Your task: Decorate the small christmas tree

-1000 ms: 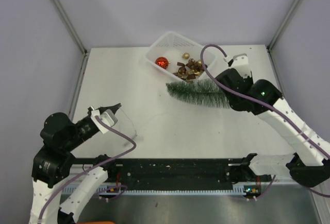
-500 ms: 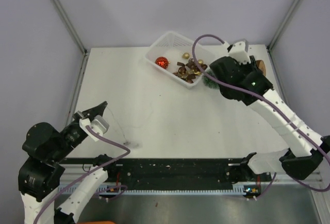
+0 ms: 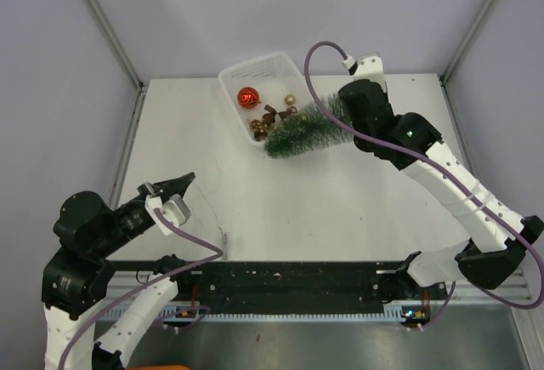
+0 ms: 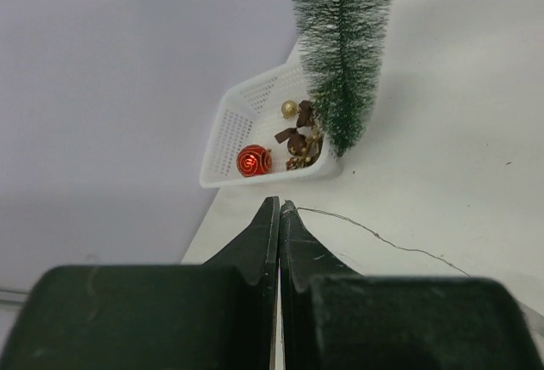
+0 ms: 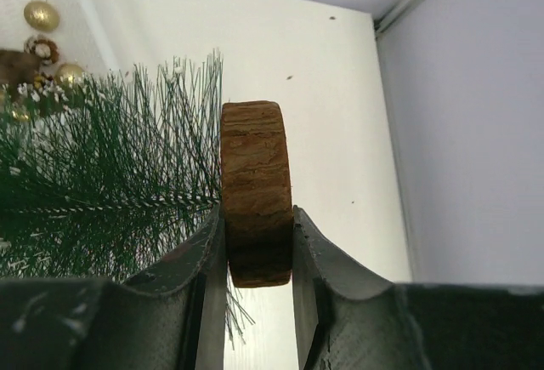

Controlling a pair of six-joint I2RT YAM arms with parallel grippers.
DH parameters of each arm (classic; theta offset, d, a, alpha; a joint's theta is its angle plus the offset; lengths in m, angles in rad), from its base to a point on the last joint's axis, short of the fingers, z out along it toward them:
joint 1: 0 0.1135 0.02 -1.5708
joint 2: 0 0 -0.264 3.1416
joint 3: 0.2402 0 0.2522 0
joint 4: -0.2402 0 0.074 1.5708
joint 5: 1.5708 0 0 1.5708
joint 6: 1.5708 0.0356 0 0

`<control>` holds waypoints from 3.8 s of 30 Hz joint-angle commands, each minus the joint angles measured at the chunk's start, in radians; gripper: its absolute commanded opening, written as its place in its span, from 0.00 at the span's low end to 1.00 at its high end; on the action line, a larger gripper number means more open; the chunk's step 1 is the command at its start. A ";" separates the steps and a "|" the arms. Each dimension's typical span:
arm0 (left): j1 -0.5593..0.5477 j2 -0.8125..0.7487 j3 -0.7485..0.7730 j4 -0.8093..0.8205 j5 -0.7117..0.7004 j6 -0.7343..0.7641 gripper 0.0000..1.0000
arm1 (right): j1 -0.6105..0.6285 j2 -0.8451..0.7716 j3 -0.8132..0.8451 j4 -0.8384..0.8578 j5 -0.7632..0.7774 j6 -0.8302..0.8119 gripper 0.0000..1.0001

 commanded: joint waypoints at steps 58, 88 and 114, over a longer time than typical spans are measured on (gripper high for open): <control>-0.008 0.204 -0.331 0.617 -0.010 0.032 0.00 | 0.246 0.268 -0.297 0.448 -0.463 0.621 0.00; -0.028 0.212 -0.278 0.574 -0.037 0.063 0.00 | 0.255 0.495 -0.117 0.548 -0.544 0.694 0.00; -0.063 0.312 -0.374 0.651 -0.289 0.195 0.99 | 0.232 0.360 -0.426 0.623 -0.774 0.852 0.00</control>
